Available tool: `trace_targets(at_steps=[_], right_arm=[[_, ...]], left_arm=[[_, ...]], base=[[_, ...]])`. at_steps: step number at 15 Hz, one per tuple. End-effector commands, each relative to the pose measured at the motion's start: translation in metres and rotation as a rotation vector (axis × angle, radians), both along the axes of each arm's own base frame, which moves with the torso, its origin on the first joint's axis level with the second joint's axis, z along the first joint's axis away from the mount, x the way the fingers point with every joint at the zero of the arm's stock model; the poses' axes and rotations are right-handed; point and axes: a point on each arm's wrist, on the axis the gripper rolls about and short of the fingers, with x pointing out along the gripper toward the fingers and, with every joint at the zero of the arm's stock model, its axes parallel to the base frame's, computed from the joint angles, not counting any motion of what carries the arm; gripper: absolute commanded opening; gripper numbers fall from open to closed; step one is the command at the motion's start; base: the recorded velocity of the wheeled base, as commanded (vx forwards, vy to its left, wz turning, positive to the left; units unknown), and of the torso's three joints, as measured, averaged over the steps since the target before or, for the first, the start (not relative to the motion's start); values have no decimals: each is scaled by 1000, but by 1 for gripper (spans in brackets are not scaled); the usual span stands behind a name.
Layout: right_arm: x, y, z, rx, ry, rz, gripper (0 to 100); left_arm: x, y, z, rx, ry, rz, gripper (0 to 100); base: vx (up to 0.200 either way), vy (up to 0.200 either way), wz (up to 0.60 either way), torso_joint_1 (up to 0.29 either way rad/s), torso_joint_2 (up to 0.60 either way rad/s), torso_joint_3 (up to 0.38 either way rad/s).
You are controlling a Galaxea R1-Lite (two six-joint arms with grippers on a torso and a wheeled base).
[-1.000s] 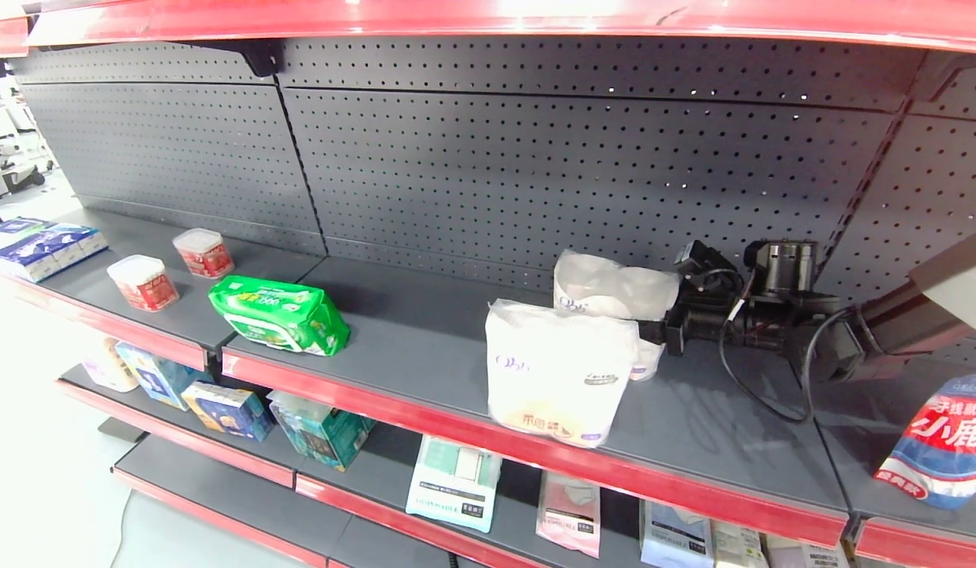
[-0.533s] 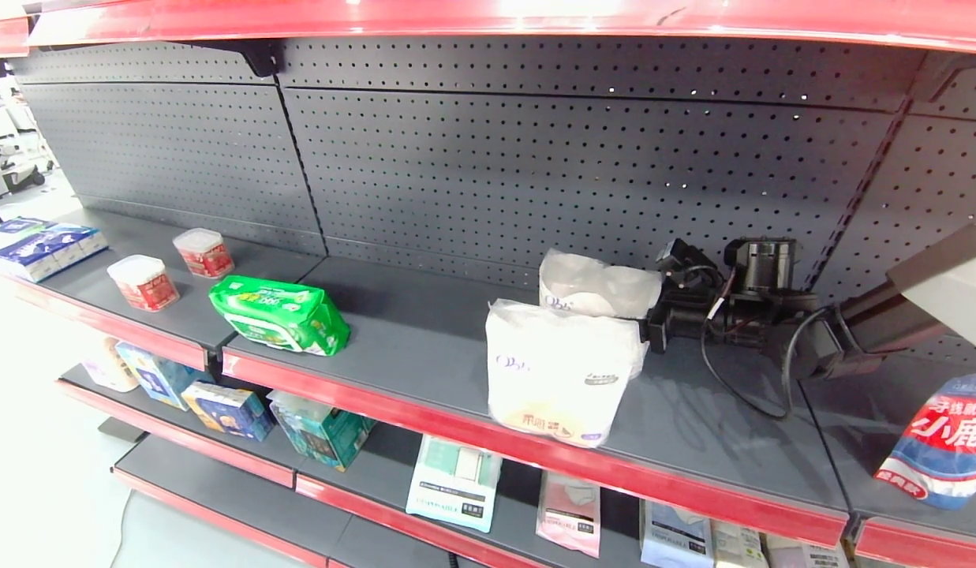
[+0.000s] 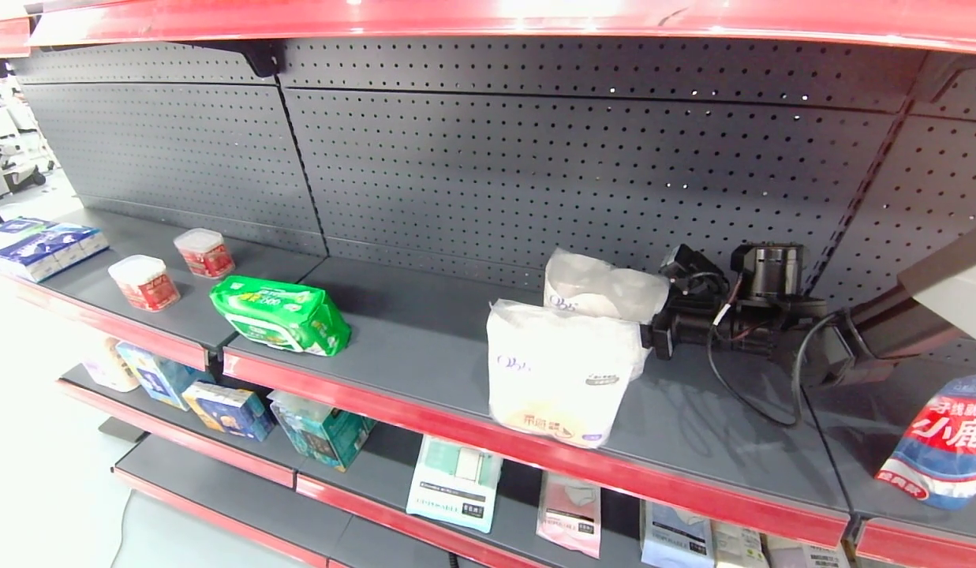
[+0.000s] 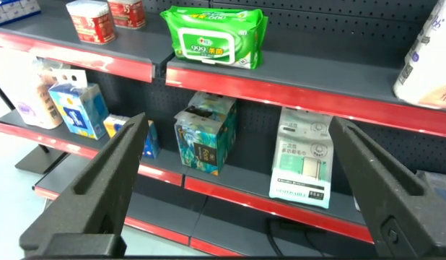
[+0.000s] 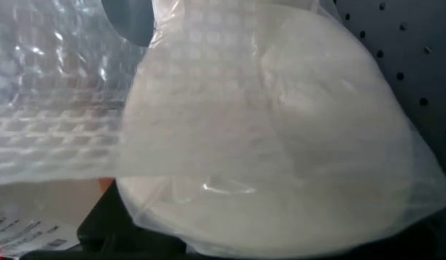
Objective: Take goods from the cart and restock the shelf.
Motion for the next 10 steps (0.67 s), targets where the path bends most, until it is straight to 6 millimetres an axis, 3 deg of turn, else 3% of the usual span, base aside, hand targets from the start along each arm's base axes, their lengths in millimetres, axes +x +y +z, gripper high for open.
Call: trace_targets(at_steps=[1, 10], right_arm=[[-1, 7, 1, 8, 7, 18, 0], [-6, 17, 10, 38, 11, 52, 0]], left_arm=[[0, 0, 0, -1, 1, 1, 100], [0, 0, 0, -1, -1, 1, 100]], base=[[0, 0, 0, 0, 0, 0], [0, 0, 0, 0, 0, 0]])
